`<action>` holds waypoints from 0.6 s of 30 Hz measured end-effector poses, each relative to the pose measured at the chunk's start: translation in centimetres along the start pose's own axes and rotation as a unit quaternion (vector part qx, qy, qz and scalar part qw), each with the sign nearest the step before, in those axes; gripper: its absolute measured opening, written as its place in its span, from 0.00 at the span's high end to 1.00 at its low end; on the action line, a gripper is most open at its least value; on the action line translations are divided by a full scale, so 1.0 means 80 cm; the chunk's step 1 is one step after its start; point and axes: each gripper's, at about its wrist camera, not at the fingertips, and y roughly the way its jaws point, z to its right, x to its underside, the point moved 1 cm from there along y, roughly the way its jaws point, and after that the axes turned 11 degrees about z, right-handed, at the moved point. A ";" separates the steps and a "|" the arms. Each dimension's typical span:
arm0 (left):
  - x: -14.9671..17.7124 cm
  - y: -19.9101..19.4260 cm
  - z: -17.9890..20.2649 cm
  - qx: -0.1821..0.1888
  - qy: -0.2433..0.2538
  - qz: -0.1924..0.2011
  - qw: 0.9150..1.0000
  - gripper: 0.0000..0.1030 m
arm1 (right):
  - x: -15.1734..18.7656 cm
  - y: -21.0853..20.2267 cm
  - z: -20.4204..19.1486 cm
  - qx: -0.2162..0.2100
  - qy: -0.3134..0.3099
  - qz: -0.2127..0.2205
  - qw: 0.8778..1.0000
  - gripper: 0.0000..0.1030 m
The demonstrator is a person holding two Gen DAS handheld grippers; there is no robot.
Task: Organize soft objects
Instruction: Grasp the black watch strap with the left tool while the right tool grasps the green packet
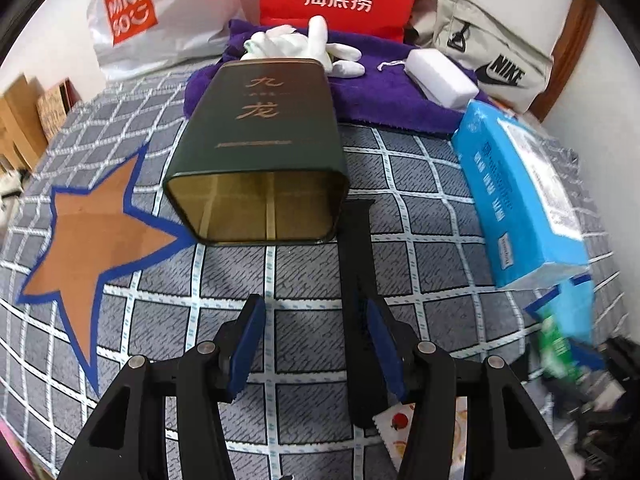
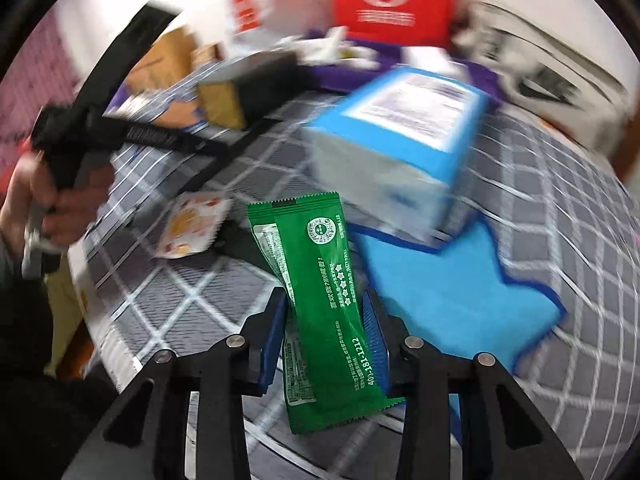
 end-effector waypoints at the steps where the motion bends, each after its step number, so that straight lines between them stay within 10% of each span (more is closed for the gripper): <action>1: 0.001 0.001 0.009 -0.013 0.019 0.004 1.000 0.51 | 0.001 -0.001 0.006 0.006 0.012 0.001 1.000 0.64; 8: 0.006 -0.001 0.034 0.013 0.067 0.018 0.998 0.80 | -0.002 0.009 0.003 0.014 0.010 -0.001 1.000 0.60; 14: 0.005 -0.005 0.011 0.034 0.037 0.012 0.999 0.79 | -0.004 0.017 0.004 0.020 0.026 0.010 0.999 0.55; 16: 0.006 -0.005 0.017 0.049 0.043 0.012 0.998 0.56 | -0.005 0.019 0.000 0.029 0.019 0.014 0.999 0.54; 18: 0.008 -0.002 0.029 0.042 0.056 0.022 0.997 0.59 | -0.005 0.021 -0.004 0.039 0.009 0.017 0.999 0.60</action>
